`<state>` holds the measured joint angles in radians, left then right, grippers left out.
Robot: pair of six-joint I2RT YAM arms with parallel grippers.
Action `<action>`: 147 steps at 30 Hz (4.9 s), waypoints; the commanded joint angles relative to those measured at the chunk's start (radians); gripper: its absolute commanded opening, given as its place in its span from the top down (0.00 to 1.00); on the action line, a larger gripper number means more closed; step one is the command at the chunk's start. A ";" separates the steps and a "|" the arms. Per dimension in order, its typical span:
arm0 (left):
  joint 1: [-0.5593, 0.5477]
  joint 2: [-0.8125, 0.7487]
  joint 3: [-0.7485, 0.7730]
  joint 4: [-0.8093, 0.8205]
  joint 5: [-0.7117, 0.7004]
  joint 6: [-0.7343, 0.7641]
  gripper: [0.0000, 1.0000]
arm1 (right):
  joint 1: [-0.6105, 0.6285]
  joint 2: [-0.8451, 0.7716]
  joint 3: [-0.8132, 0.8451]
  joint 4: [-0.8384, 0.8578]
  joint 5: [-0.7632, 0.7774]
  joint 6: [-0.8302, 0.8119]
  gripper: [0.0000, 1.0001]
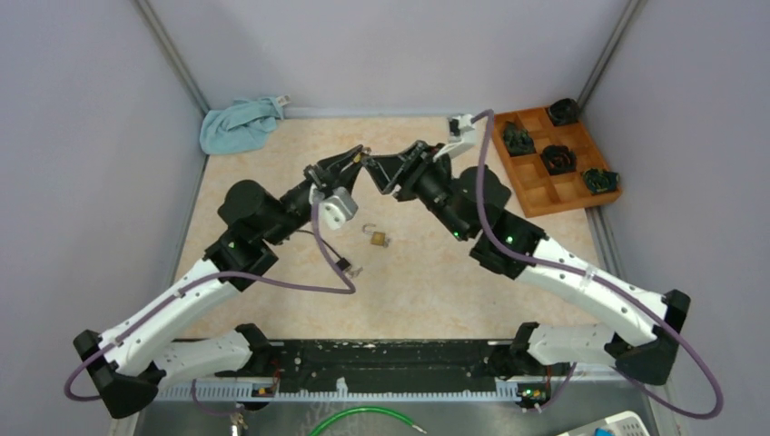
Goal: Unlock with the key
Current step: Unlock the lock, then place the lock at the center of the board.
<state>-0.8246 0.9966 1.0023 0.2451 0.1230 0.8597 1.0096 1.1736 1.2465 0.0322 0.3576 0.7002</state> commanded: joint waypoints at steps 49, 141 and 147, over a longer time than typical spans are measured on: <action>0.049 0.030 0.295 -0.098 0.428 -0.933 1.00 | -0.081 -0.179 -0.319 0.656 -0.487 -0.215 0.90; 0.816 0.320 -0.502 0.238 0.242 -0.737 0.01 | -0.420 -0.191 -0.743 0.142 0.181 -0.420 0.01; 0.840 0.365 -0.636 0.541 0.219 -0.774 0.01 | -0.613 -0.319 -0.913 0.358 0.443 -0.437 0.01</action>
<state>0.0032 1.3338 0.4297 0.4999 0.3557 0.1459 0.4923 0.8982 0.4175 0.2253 0.5518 0.2829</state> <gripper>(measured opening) 0.989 0.988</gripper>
